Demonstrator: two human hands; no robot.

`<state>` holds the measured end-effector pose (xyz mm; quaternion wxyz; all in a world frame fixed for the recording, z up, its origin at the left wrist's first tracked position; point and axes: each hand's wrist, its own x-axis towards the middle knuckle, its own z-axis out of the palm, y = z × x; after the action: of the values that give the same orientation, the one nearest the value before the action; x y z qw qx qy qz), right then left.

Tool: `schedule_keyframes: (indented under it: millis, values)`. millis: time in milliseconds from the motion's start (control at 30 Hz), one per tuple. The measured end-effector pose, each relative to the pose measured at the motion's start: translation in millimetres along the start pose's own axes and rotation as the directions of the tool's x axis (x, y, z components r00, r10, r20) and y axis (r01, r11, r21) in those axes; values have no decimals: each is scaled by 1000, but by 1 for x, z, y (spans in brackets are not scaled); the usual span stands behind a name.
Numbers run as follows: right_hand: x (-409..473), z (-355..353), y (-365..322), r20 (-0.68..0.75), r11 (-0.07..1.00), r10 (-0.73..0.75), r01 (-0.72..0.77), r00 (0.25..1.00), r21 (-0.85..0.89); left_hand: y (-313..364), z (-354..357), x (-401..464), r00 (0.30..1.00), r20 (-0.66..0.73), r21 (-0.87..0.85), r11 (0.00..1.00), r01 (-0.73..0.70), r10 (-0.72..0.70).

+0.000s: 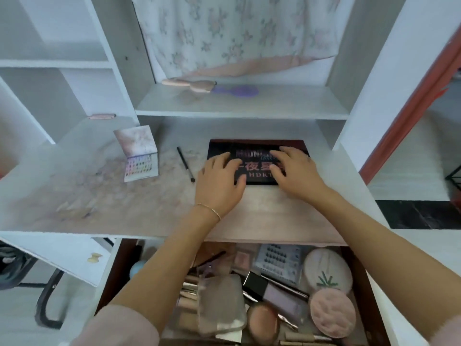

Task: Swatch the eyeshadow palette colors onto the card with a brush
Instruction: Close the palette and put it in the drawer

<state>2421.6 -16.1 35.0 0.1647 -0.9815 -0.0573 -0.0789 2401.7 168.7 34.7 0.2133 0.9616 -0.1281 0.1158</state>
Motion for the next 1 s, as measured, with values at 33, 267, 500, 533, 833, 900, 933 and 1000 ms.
schedule_keyframes:
  millis: [33,267,500,533,833,900,933,1000]
  values:
    - [8,6,3,68,999,25,-22,997,-42,0,7,8,998,51,67,997,30,-33]
    - [9,32,14,177,980,58,-22,982,-196,-11,41,-1,994,88,243,969,37,-60]
    - [-62,11,-6,135,981,-15,41,991,-191,8,5,-67,998,57,137,990,29,-37]
    - [-76,9,-11,150,978,-26,56,988,-199,8,1,-78,999,31,118,993,22,-26]
    - [-147,2,-49,-30,985,-154,156,988,75,-15,-11,-140,808,-242,-372,821,434,-537]
    - [-137,4,-47,-26,980,-109,112,994,162,-19,-13,-146,730,-156,-555,671,492,-665]
    - [-130,5,-46,-13,982,-94,94,996,163,-21,-14,-148,714,-104,-614,610,501,-692]
    - [-111,10,-42,-10,991,-81,82,997,104,-24,-15,-150,728,5,-685,528,501,-685]
